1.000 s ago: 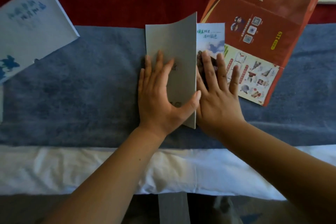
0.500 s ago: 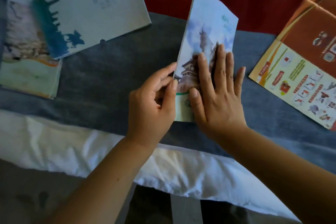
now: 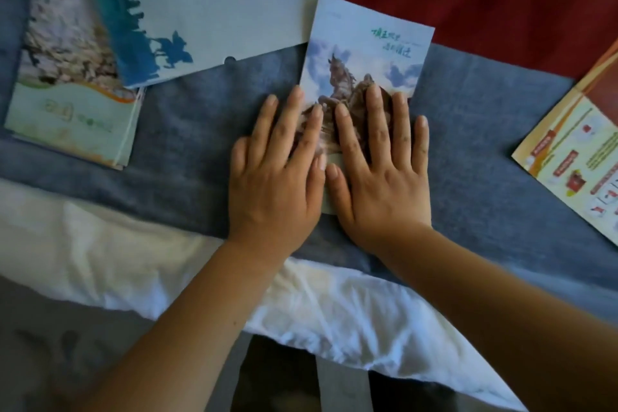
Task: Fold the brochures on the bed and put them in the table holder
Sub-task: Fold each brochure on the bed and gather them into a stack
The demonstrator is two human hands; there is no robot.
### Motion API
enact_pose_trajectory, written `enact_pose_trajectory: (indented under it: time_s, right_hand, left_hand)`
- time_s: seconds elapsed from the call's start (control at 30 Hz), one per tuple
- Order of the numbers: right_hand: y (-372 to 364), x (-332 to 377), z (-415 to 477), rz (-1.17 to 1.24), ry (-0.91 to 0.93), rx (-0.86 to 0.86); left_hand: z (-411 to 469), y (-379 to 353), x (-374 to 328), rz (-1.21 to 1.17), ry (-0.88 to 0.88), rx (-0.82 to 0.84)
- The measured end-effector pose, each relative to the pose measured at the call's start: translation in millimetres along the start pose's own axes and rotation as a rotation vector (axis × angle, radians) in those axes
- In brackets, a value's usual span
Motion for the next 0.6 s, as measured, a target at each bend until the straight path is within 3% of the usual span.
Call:
enact_pose_trajectory:
  time_s: [0.4, 0.6]
  right_hand:
    - [-17, -1, 8, -0.097, -0.025, 0.012]
    - [-5, 0, 7, -0.055, -0.015, -0.004]
  left_hand:
    - [2, -32, 6, 0.13, 0.002, 0.08]
    - [4, -24, 5, 0.077, 0.001, 0.086]
Point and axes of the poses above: each hand's wrist, its own z-axis towards the middle knuckle, its own y-axis out of the back of the hand, x = y × z, the point moved 4 cm from there along z, towards the middle knuckle, and after that the axes turned 4 degrees about -z, right-handed, at the moved point
